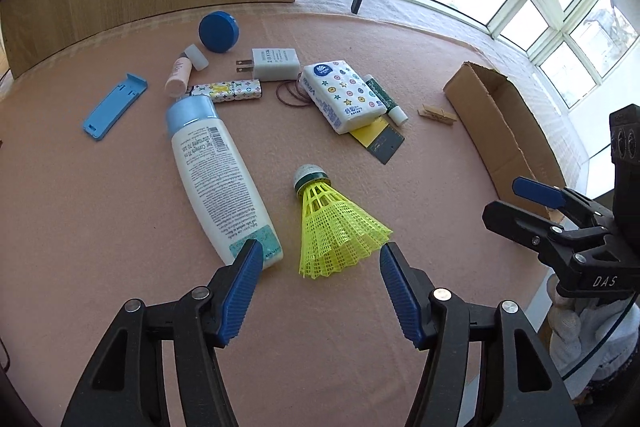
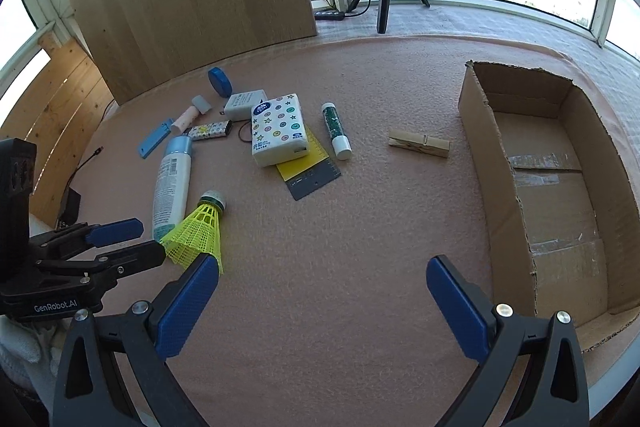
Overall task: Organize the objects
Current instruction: 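Reach the left tool to the yellow shuttlecock and close on it, then lift the shuttlecock with the left tool and carry it over the box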
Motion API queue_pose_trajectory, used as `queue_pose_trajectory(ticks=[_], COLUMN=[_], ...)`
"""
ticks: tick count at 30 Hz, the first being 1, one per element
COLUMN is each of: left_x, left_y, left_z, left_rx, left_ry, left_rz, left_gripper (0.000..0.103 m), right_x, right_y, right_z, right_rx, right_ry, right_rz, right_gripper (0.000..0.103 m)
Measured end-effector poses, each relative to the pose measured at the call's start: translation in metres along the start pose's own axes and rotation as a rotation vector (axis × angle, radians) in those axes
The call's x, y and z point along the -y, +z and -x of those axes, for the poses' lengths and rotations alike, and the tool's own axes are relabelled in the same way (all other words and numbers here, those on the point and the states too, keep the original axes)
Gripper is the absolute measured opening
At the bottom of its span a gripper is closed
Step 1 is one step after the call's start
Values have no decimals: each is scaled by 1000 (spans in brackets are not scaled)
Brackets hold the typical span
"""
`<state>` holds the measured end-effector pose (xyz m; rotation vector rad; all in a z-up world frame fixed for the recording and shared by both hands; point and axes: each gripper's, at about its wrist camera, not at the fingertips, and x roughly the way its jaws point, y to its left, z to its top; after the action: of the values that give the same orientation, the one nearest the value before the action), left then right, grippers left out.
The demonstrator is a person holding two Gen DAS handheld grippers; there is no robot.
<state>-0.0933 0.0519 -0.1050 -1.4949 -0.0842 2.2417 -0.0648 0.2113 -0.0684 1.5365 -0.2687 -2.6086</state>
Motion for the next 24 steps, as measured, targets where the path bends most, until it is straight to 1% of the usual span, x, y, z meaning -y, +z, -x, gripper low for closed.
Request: queue_pose_trajectory(ticks=[1,2,4,5,7,10,12,14,16,17,18,19,20,22,24], left_x=[0,3,7,9,13,13,12,12,11,9,8,6,4,1,-2], left_y=[-3,-5,-7,-8,-8,-7,-7,-7,-7,-7,-7,-6,-6,-7,-7], left_z=[-3,-12,-17,-19,-22,-28,-29,-30,-33,-34,-35,-36,-37,-38,-37], left_rx=[-11,-20,-23,-22,-18,-21,-17,-13,-19,-18,-17,-15,-12,-9,-5], left_ry=[-1,7,13,13,31,49,61,71,69,69,63,61,62,62,48], left_rz=[-3,-9,-22,-28,-45,-44,-42,-50,-49,-45,-38,-29,-20,-5,15], left_gripper=[54,51,43,41,33,27,26,27,26,25,18,15,14,4,3], right_x=[-1,0,2,3,3,-6,-17,-27,-33,-36,-38,-40,-41,-42,-42], right_y=[2,4,8,11,18,29,34,37,38,38,39,38,38,37,37], right_z=[-6,-12,-26,-32,-41,-51,-56,-62,-69,-72,-76,-80,-82,-86,-87], right_rx=[-18,-38,-82,-98,-121,-139,-152,-169,-189,-201,-210,-221,-231,-246,-258], right_ry=[24,57,121,148,179,184,184,174,184,184,181,185,194,212,232], right_rz=[-1,-12,-47,-67,-89,-61,-20,14,29,35,38,37,32,23,16], right_gripper=[103,103,102,102,99,94,93,89,82,80,77,74,72,66,60])
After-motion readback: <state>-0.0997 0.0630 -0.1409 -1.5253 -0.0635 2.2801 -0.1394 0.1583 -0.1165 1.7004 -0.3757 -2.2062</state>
